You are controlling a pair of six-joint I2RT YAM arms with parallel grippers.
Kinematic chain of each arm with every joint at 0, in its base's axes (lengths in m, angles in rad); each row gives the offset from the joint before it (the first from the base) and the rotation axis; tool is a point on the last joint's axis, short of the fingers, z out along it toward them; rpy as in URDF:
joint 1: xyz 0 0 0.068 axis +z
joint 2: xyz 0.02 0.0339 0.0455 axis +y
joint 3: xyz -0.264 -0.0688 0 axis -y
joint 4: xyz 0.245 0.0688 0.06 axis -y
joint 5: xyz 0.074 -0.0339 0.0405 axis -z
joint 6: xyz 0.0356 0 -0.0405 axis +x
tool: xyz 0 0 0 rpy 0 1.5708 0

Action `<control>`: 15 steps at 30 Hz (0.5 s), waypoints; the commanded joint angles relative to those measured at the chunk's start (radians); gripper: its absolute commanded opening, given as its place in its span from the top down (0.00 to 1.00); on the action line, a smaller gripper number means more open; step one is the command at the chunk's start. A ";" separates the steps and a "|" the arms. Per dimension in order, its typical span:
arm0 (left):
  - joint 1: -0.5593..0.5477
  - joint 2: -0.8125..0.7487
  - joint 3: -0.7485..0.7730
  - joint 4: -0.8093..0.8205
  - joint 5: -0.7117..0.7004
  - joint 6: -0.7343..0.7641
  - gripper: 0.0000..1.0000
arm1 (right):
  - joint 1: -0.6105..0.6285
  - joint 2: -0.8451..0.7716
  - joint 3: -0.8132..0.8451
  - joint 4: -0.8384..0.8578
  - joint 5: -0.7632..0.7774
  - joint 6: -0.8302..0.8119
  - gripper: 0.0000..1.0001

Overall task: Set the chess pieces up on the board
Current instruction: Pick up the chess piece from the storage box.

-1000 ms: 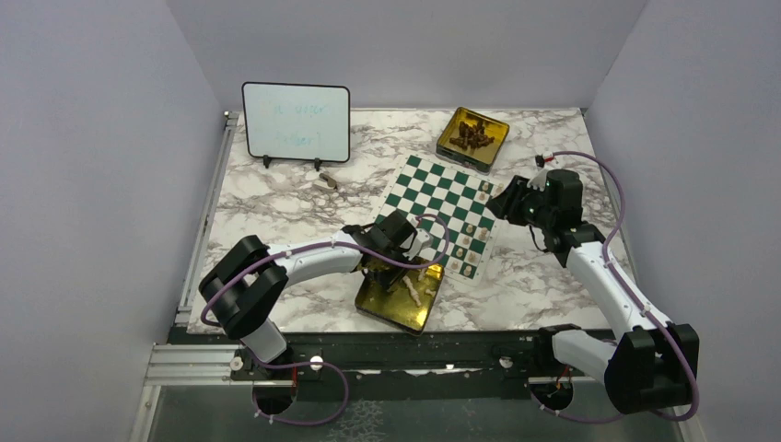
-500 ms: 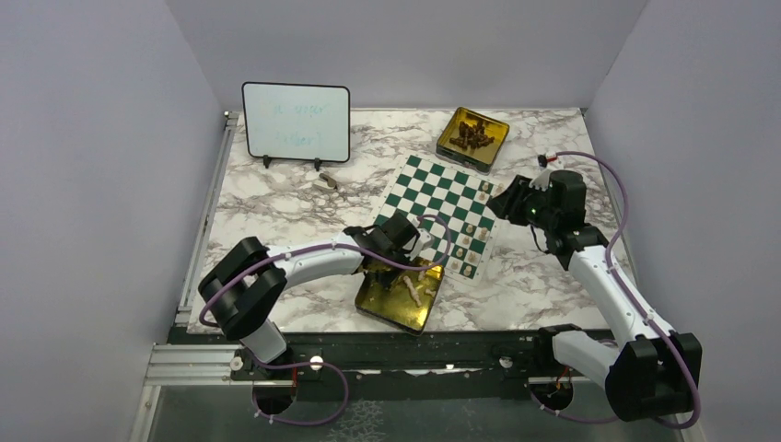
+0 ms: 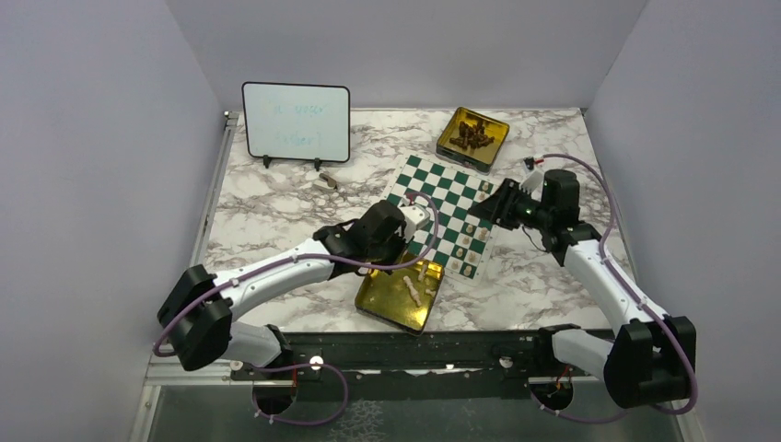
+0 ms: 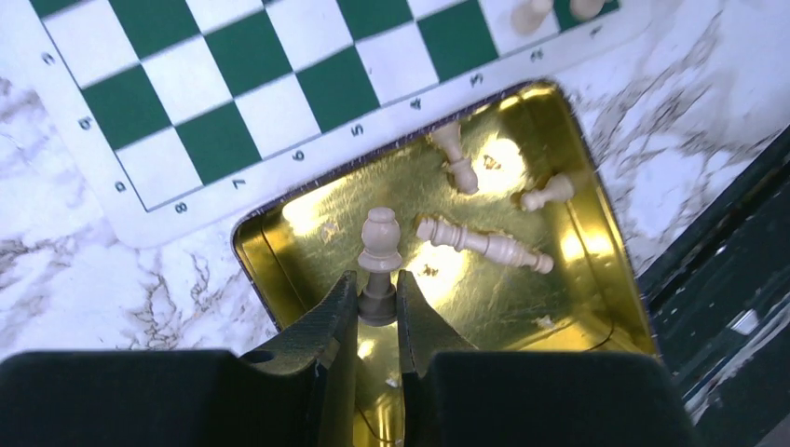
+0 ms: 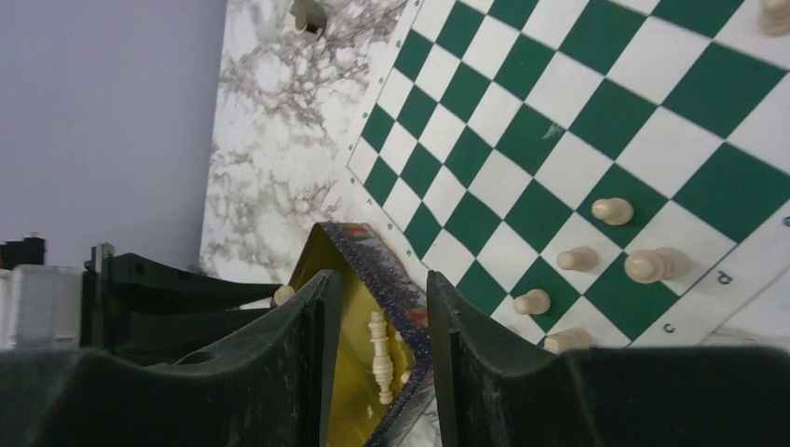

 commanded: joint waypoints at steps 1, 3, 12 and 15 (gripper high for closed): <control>-0.004 -0.100 -0.033 0.117 -0.010 -0.034 0.95 | 0.023 0.044 -0.012 0.058 -0.189 0.059 0.57; -0.004 -0.138 -0.053 0.159 -0.001 -0.038 0.95 | 0.049 0.062 -0.014 0.083 -0.234 0.082 0.56; -0.004 -0.190 -0.108 0.242 0.114 -0.016 0.95 | 0.275 0.163 0.004 0.223 -0.270 0.169 0.54; -0.004 -0.202 -0.115 0.245 0.136 -0.009 0.95 | 0.298 0.174 0.001 0.257 -0.265 0.196 0.55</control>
